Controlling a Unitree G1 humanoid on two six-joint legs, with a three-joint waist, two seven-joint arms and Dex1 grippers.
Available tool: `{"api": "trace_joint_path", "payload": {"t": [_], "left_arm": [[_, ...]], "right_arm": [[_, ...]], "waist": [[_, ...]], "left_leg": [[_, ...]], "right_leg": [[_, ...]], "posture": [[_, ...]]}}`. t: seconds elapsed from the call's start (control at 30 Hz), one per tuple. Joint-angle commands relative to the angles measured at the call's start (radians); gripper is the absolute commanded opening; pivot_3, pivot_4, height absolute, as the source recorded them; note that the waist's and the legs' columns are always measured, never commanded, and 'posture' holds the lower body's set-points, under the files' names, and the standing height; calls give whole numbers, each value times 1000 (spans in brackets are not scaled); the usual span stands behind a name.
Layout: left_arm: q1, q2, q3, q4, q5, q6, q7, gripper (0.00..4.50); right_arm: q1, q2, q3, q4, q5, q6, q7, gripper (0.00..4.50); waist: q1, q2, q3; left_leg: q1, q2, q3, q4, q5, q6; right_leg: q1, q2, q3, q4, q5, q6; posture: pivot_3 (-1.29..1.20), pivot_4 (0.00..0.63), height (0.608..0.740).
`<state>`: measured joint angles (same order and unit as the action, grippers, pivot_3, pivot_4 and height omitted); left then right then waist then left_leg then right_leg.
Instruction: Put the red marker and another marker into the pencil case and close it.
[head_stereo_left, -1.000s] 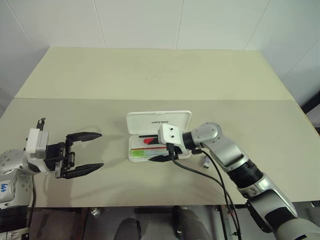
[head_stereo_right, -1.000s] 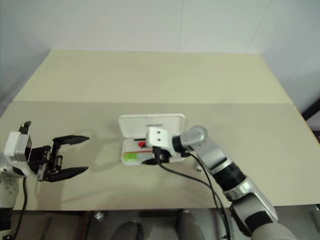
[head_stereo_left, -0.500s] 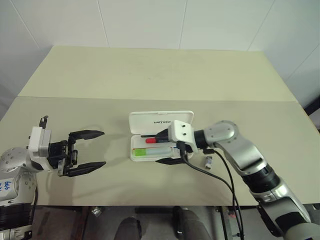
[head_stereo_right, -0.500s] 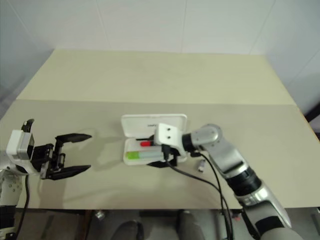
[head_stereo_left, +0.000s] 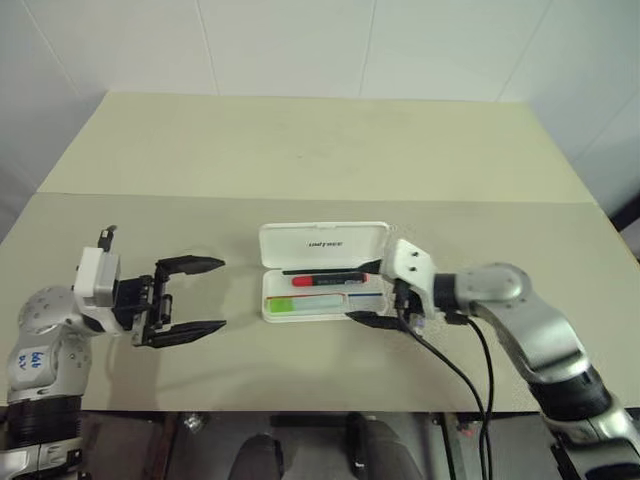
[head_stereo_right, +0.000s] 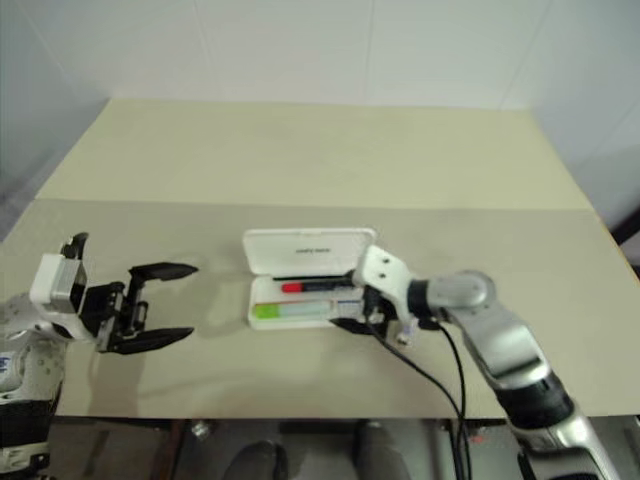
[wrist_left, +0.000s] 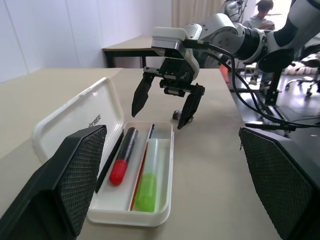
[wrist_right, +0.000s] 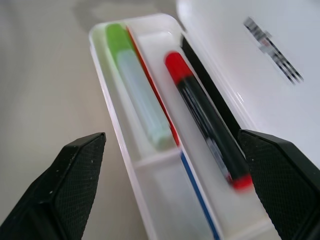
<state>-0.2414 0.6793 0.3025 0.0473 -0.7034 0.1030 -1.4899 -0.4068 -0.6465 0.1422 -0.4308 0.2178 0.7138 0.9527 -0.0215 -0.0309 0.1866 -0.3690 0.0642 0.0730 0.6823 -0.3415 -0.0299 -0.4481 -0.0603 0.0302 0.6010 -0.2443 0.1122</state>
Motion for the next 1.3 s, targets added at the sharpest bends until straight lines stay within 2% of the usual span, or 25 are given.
{"api": "trace_joint_path", "payload": {"t": [0.03, 0.3, 0.63, 0.9, 1.3], "left_arm": [[-25, -5, -12, -4, -14, 0, -12, 4500], [-96, -26, -62, 69, -4, -8, -52, 4500], [-171, -46, -114, 163, -3, -28, -106, 4500], [-171, -41, -121, 173, -7, -35, -107, 4500], [-125, -41, -113, 126, -15, -40, -81, 4500]], "right_arm": [[60, -38, -124, -134, 40, 101, -74, 4483], [245, -84, -271, -325, 80, 294, -195, 4483], [285, 16, -213, -464, 90, 527, -420, 4483], [286, 99, -184, -483, 75, 681, -558, 4483], [310, 192, -220, -400, 58, 728, -658, 4483]], "waist": [[0, 0, 0], [-5, 0, 0], [-6, 0, 0], [-5, 0, 0], [-7, -2, -1]], "left_leg": [[0, 0, 0, 0, 0, 0], [1, 0, -1, 0, 0, 0], [2, 0, -2, 0, 1, 0], [1, 0, -2, 0, 1, 0], [2, 0, -3, 0, 1, 0]], "right_leg": [[0, 0, 0, 0, 0, 0], [0, 1, 0, -2, 0, 0], [1, 1, 1, -2, 1, 1], [1, 1, 1, -3, 1, 1], [2, 1, 1, -3, 1, 1]], "posture": [[0, 150, 740], [0, 150, 740], [0, 150, 740], [0, 150, 740], [0, 150, 740]]}}
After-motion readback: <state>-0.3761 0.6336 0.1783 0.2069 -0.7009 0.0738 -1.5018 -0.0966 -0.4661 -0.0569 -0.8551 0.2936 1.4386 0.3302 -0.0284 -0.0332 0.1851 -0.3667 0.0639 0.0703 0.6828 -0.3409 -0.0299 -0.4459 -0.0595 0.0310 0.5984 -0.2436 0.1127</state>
